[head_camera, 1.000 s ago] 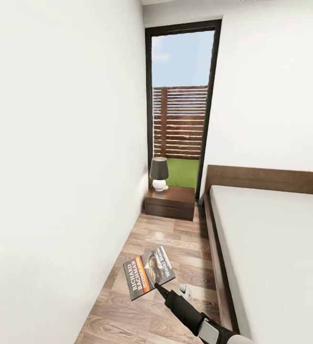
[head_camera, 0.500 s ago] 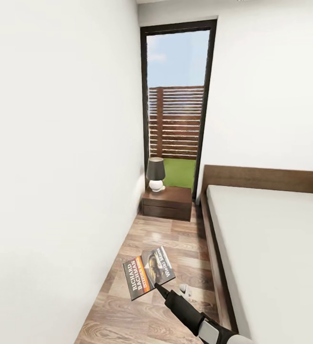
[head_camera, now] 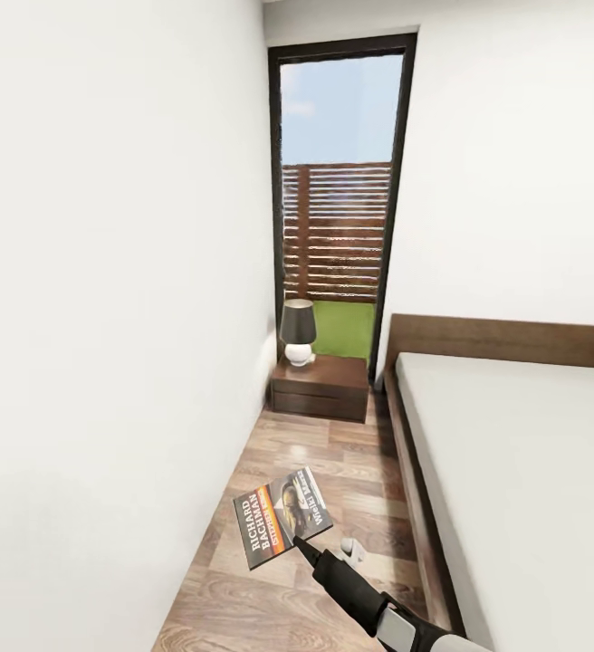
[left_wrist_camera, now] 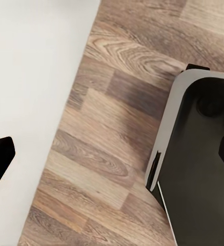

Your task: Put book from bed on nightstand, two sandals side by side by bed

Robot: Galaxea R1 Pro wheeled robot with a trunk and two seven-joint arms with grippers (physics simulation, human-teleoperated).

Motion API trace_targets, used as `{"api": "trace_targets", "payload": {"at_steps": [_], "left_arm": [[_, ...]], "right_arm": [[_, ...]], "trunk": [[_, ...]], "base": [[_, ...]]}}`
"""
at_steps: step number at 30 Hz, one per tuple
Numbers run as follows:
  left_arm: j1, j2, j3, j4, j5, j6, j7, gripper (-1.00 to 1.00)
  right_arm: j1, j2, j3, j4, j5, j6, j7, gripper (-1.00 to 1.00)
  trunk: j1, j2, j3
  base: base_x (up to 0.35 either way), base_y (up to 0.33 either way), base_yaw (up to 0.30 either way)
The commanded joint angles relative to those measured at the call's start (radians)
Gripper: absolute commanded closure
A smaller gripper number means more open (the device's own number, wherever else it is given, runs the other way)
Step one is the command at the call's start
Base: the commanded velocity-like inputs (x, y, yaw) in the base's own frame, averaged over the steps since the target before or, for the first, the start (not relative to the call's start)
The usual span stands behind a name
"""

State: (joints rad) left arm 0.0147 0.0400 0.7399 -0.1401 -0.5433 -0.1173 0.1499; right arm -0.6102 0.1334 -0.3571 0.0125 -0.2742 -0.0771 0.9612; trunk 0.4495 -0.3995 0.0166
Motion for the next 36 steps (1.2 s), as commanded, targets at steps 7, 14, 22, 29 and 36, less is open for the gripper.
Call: {"api": "trace_targets", "payload": {"at_steps": [7, 14, 22, 29, 36], "left_arm": [[-0.002, 0.000, 0.007, 0.000, -0.011, -0.004, -0.021, -1.00], [-0.005, 0.001, 0.006, -0.002, -0.033, -0.002, -0.096, -1.00], [-0.005, -0.003, 0.008, -0.001, -0.157, -0.003, -0.114, -1.00], [-0.015, -0.005, 0.008, -0.004, -0.190, -0.003, -0.124, -1.00], [-0.051, -0.006, 0.008, -0.003, -0.212, 0.000, -0.168, -1.00]], "right_arm": [[0.000, 0.000, 0.001, 0.001, -0.001, -0.007, 0.001, 1.00], [0.000, 0.000, 0.001, 0.001, -0.001, -0.007, 0.001, 1.00], [0.000, 0.000, 0.001, 0.001, -0.001, -0.007, 0.001, 1.00], [0.000, 0.000, 0.001, 0.001, -0.002, -0.007, 0.001, 1.00], [0.000, 0.000, 0.001, 0.001, -0.001, -0.007, 0.001, 1.00]], "trunk": [[0.001, 0.000, 0.000], [0.001, 0.000, 0.000], [0.001, 0.000, 0.000], [0.001, 0.000, 0.000], [0.001, 0.000, 0.000]], "base": [[0.056, 0.048, -0.076], [0.104, 0.068, -0.102], [0.081, 0.047, -0.212], [0.012, 0.007, -0.084], [0.006, 0.001, -0.017]]}}
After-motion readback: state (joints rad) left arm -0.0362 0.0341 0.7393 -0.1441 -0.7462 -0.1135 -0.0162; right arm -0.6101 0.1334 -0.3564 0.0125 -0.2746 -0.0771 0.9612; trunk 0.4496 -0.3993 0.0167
